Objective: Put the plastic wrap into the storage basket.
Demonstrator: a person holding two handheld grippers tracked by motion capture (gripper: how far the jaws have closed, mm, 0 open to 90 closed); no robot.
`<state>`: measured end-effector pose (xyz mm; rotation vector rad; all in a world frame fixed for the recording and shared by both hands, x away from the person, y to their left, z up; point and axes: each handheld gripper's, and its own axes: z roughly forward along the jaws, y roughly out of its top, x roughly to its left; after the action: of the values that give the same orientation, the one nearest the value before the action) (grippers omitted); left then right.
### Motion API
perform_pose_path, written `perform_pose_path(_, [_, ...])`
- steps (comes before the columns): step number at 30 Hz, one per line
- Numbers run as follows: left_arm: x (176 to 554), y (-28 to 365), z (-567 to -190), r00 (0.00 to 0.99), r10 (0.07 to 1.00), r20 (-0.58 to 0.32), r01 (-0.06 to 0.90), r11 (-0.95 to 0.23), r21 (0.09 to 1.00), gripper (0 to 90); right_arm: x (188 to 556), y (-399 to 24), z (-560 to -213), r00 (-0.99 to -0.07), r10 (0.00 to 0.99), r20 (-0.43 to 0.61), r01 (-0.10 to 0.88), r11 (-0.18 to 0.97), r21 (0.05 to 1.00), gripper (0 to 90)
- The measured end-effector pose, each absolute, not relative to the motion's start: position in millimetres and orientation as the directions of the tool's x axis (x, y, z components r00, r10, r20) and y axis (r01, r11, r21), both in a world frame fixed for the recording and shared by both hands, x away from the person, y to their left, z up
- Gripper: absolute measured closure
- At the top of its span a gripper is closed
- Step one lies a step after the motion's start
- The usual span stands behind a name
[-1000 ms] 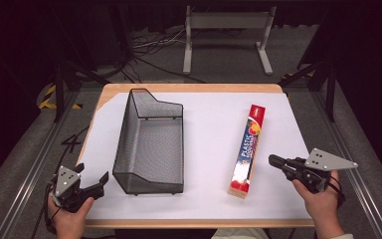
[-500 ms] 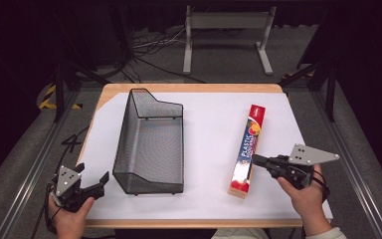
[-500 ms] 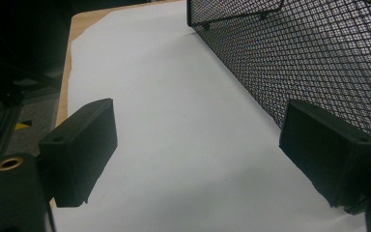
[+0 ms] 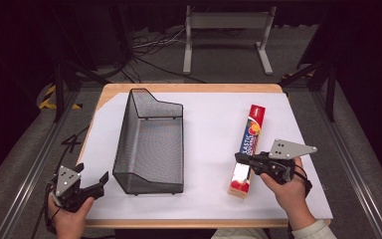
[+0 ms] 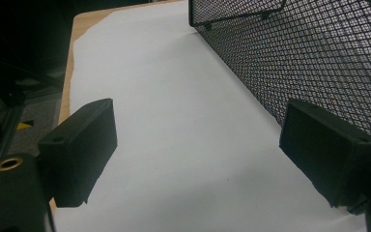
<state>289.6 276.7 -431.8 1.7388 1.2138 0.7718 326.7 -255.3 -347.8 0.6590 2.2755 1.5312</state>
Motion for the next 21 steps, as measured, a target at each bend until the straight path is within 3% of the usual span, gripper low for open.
perform_pose_path(21, [290, 277, -432, 0.334, 0.942, 0.019, 0.414, -0.164, 0.896, 13.5, 342, -227, -382, -0.838, 0.546, -0.017, 0.295, 0.478, 0.827, 90.0])
